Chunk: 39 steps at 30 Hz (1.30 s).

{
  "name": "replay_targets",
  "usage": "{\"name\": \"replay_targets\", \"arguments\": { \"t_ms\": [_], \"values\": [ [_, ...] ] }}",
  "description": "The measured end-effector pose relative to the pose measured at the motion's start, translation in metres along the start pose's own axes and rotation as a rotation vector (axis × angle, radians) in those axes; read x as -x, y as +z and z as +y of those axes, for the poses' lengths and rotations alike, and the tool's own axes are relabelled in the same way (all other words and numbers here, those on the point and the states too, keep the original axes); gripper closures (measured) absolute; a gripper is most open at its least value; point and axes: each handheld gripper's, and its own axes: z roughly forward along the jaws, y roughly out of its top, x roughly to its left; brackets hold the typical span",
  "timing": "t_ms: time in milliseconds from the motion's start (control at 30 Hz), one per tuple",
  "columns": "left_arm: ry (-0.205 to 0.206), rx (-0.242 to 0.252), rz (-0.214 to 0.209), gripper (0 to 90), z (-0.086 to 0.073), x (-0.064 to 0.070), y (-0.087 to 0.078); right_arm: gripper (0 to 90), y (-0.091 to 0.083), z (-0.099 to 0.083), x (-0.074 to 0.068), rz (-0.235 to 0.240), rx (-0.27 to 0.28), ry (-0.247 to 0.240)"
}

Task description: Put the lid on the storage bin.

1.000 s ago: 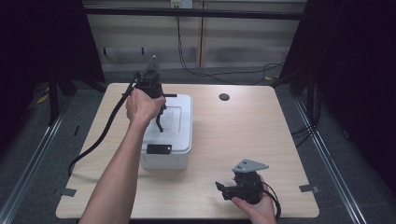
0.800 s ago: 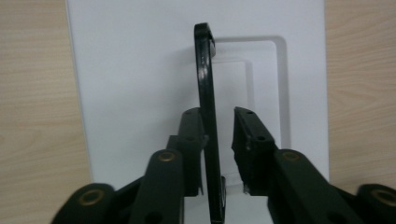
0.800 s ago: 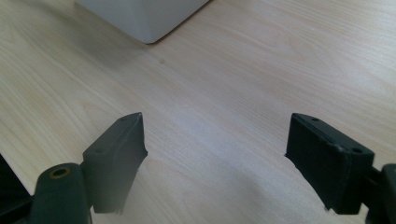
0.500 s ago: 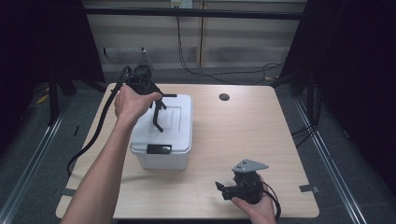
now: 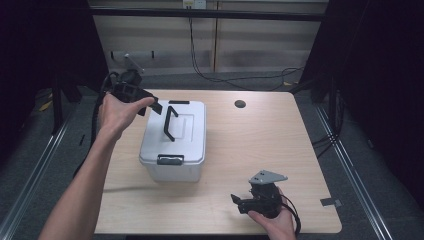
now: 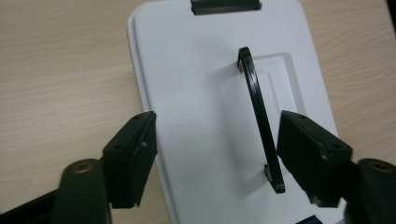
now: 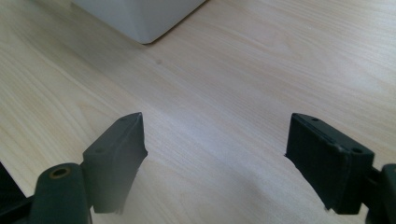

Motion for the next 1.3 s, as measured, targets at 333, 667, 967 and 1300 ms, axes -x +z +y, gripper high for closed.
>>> {"name": "replay_targets", "arguments": {
  "t_ms": [333, 667, 967, 1300],
  "values": [
    [0.079, 0.123, -0.085, 16.2, -0.026, -0.032, -0.018, 19.2, 0.000, 0.000, 0.000, 0.000, -0.005, 0.002],
    [0.175, 0.172, -0.082, 18.6, -0.054, -0.054, -0.035, 19.5, 0.000, 0.000, 0.000, 0.000, -0.007, 0.005],
    [0.260, 0.187, -0.008, 18.6, -0.092, -0.062, -0.039, 19.6, -0.001, 0.001, 0.000, -0.009, -0.006, 0.001],
    [0.266, 0.238, -0.038, 17.6, -0.139, -0.088, -0.031, 19.6, -0.001, 0.001, 0.000, -0.009, -0.008, -0.001]
  ]
}}
